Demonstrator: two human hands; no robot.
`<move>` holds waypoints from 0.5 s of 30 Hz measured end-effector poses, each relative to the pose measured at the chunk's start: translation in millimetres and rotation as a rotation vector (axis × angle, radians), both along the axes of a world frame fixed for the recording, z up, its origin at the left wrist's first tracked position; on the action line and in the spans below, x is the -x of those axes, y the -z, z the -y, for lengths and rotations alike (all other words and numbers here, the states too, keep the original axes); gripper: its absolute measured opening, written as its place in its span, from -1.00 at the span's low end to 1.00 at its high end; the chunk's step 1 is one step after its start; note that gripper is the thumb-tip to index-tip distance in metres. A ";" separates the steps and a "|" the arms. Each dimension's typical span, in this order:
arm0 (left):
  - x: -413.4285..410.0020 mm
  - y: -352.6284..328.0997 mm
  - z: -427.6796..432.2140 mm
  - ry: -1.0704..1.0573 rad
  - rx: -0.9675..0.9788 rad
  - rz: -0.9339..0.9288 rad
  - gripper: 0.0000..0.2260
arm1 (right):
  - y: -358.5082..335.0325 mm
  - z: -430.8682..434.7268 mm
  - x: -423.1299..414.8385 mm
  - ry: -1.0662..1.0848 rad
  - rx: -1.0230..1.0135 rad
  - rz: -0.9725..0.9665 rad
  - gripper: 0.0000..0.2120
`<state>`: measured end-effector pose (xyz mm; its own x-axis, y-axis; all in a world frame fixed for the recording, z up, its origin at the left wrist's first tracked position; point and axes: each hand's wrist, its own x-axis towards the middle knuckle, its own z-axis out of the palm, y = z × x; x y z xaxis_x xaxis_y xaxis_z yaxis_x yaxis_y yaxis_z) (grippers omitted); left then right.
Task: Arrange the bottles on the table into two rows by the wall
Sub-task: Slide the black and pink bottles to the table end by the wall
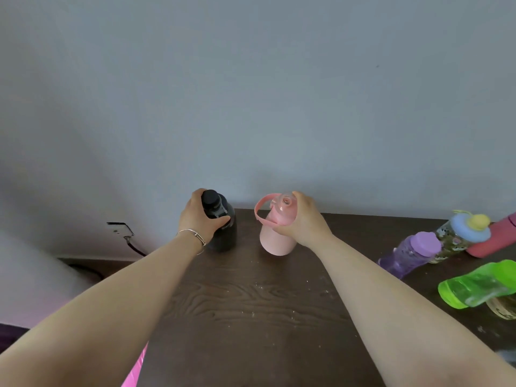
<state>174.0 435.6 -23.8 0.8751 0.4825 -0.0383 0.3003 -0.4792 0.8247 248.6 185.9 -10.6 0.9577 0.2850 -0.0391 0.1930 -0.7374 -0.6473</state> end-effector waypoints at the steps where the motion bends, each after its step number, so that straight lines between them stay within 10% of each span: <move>1: -6.2 2.3 -2.5 -0.002 -0.001 -0.002 -0.32 | 2.3 -7.6 -7.2 -0.007 -0.004 -0.005 -0.22; 15: -52.9 21.6 -19.3 0.029 -0.059 -0.035 -0.30 | 34.4 -59.8 -52.3 -0.060 0.085 -0.070 -0.05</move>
<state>226.9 454.9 -45.4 0.8875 0.4590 -0.0416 0.3139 -0.5358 0.7838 300.9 245.7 -44.9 0.9331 0.3347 -0.1312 0.1954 -0.7785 -0.5965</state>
